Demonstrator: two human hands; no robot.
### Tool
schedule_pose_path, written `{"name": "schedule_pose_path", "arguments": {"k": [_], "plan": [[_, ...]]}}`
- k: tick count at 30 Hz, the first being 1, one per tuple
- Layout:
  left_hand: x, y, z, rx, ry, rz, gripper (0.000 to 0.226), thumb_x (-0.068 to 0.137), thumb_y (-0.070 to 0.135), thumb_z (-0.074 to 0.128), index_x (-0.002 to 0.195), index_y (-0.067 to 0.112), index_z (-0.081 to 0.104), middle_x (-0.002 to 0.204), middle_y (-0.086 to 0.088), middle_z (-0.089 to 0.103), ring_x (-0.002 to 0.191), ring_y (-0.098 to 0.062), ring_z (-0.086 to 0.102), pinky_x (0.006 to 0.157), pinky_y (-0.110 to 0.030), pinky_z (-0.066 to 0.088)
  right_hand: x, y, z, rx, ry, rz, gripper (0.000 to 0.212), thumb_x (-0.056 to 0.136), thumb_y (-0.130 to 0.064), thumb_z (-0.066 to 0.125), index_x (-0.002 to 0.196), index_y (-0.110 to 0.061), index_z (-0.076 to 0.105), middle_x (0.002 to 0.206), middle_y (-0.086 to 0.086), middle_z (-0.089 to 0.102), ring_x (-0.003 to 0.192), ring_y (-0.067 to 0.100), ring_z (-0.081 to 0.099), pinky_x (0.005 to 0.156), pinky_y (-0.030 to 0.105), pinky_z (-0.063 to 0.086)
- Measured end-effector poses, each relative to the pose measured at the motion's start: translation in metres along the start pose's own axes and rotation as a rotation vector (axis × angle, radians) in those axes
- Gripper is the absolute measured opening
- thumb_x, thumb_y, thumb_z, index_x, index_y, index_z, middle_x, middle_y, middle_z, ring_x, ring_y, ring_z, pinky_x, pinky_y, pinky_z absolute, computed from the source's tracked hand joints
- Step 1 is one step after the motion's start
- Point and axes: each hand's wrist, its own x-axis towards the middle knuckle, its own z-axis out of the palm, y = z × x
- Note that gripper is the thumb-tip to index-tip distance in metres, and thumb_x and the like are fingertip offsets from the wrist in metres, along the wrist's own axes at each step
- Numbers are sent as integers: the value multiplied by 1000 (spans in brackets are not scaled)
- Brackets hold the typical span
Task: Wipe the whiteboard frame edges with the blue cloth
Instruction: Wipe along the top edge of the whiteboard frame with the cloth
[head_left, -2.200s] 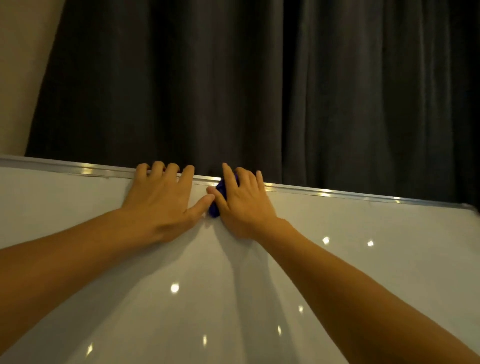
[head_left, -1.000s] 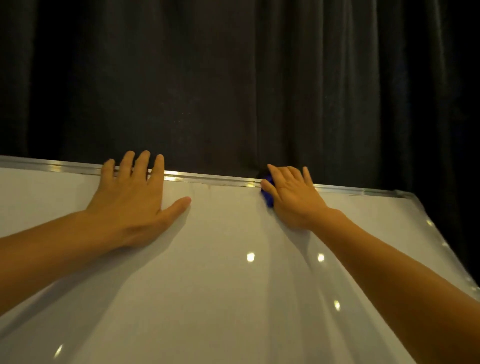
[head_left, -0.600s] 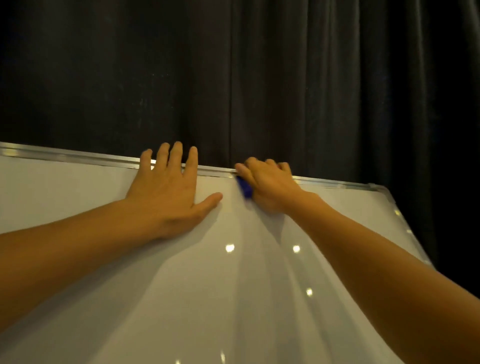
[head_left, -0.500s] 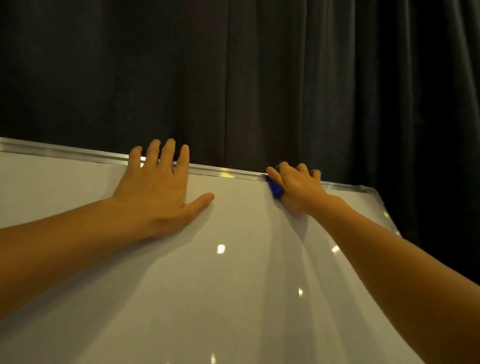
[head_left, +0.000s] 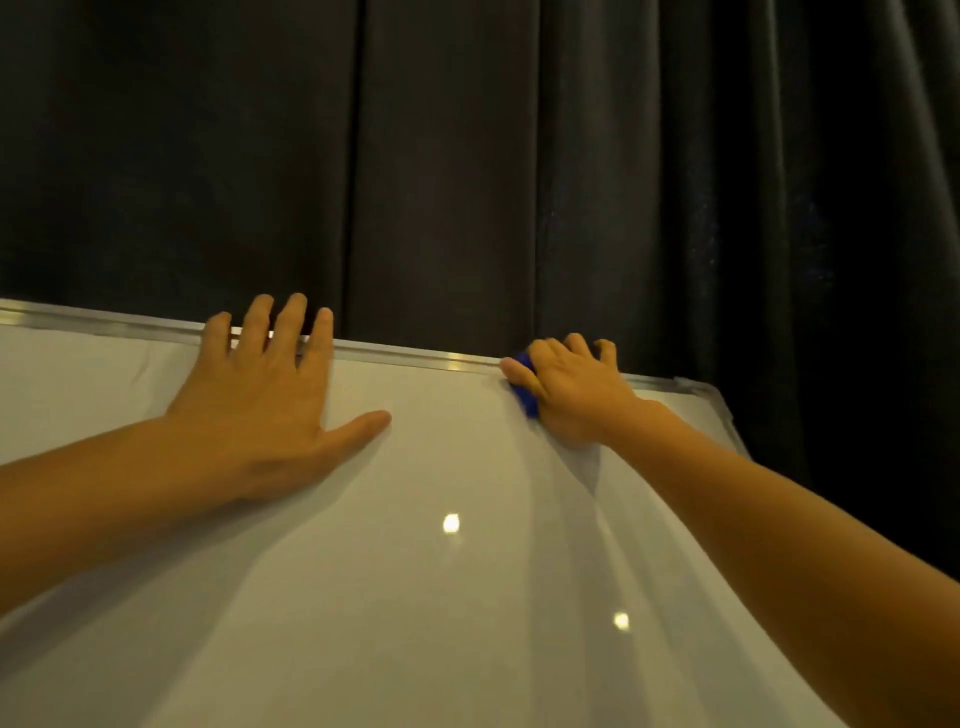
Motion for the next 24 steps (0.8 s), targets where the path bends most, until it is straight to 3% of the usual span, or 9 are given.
{"name": "schedule_pose_path", "arguments": {"k": [4, 6, 8, 11, 14, 16, 19, 22, 24], "plan": [[9, 47, 3, -2, 53, -48, 123, 56, 90, -20, 154, 17, -3, 163, -11, 2, 150, -32, -1, 119, -52, 5, -18, 80, 12, -103, -115, 150, 45, 96, -52, 37, 138, -35, 36, 129, 5, 48, 124, 34, 36, 107, 67, 20], [18, 85, 2, -3, 44, -30, 122, 57, 89, -19, 154, 16, -3, 163, -10, 1, 149, -32, -2, 119, -52, 5, -9, 77, 8, -102, -114, 61, 49, 96, -55, 33, 141, -34, 37, 126, 9, 51, 127, 39, 34, 105, 70, 17], [30, 113, 4, -4, 55, -31, 120, 60, 88, -15, 154, 15, -2, 163, -11, 2, 149, -32, 0, 119, -52, 7, 9, 52, 6, -117, -54, -104, 53, 97, -50, 38, 148, -42, 25, 125, 13, 53, 129, 46, 32, 102, 73, 16], [43, 140, 3, -6, 76, -67, 118, 64, 90, -7, 154, 14, 3, 162, -13, 9, 148, -32, 8, 117, -53, 11, 26, 24, 3, -7, 51, -270, 57, 97, -47, 45, 148, -44, 21, 120, 10, 60, 127, 46, 37, 102, 74, 16], [52, 150, 6, 2, 54, -84, 120, 61, 91, -8, 154, 16, -1, 162, -13, 8, 148, -32, 8, 118, -52, 11, 20, 56, 7, -34, 79, -324, 62, 97, -43, 44, 149, -48, 11, 122, 6, 61, 124, 45, 40, 102, 72, 17], [54, 150, 7, 5, 35, -78, 121, 60, 92, -10, 154, 16, -2, 163, -12, 6, 149, -32, 8, 119, -52, 11, 4, 110, 20, -99, -5, -240, 59, 98, -41, 40, 149, -50, 12, 126, 5, 59, 127, 44, 38, 104, 69, 17], [56, 157, 12, 9, 62, -84, 120, 62, 92, -9, 154, 15, 1, 162, -14, 10, 148, -34, 12, 119, -53, 12, -31, 180, 36, -68, -50, -29, 39, 99, -51, 32, 136, -39, 32, 127, 7, 57, 123, 37, 40, 105, 62, 21], [64, 179, 9, -21, 44, -85, 118, 63, 93, -7, 154, 17, -5, 162, -15, 4, 149, -35, 6, 119, -55, 8, -36, 170, 36, -20, -44, 3, 69, 87, -67, 15, 132, -23, 42, 130, 12, 47, 124, 37, 38, 104, 62, 21], [71, 204, 6, -39, 35, -67, 117, 64, 93, -3, 153, 17, -9, 163, -15, 0, 149, -35, 2, 119, -54, 6, -36, 133, 36, 209, 15, 20, 83, 81, -75, 14, 136, -19, 41, 134, 12, 43, 128, 36, 36, 109, 63, 17]]}}
